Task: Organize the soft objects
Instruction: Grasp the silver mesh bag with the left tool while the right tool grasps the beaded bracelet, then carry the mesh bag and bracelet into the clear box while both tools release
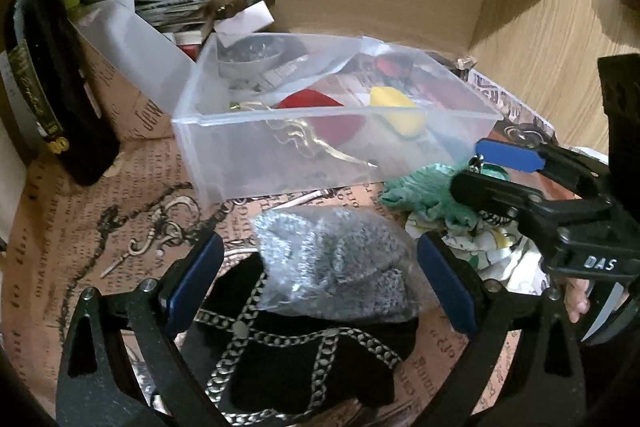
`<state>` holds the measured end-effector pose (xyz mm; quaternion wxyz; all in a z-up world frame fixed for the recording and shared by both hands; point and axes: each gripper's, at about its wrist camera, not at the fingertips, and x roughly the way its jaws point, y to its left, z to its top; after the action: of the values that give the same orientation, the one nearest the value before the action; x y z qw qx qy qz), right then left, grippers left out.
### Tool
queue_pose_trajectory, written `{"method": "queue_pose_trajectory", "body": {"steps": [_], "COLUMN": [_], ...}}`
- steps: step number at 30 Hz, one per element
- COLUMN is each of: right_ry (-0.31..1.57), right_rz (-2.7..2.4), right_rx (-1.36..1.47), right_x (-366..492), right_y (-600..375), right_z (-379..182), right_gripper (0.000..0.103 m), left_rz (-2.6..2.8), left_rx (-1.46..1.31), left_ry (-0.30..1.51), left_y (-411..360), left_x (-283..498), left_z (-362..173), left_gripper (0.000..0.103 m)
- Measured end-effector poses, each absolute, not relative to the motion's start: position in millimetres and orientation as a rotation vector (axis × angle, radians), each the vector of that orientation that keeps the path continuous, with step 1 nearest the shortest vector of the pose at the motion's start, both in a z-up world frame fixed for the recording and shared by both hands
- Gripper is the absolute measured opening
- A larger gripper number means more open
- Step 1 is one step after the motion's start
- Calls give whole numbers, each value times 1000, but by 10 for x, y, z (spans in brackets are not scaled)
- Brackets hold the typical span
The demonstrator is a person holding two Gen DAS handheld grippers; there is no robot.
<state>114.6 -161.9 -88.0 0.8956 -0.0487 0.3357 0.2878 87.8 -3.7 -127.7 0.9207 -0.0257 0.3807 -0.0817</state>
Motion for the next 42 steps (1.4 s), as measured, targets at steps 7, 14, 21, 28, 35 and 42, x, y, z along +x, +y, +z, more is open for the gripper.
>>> {"method": "queue_pose_trajectory", "body": {"steps": [7, 14, 21, 28, 35, 42], "right_ry": [694, 671, 592, 503, 462, 439], "right_rz": [608, 607, 600, 594, 591, 589], "right_rx": [-103, -83, -68, -73, -79, -112], "right_x": [1141, 1112, 1014, 974, 1084, 1273], "right_y": [-1617, -1681, -1752, -1753, -1705, -1586], "right_z": [-900, -840, -610, -360, -219, -112], "right_gripper": [36, 31, 31, 31, 31, 31], "left_rz": [-186, -182, -181, -174, -144, -115], "left_rx": [-53, -68, -64, -59, -60, -78], "left_ry": [784, 754, 679, 574, 501, 487], "left_y": [-101, -81, -45, -31, 30, 176], "left_x": [853, 800, 691, 613, 718, 952], "left_z": [-1358, -1289, -1047, -728, -465, -340], "left_gripper": [77, 58, 51, 51, 51, 51]}}
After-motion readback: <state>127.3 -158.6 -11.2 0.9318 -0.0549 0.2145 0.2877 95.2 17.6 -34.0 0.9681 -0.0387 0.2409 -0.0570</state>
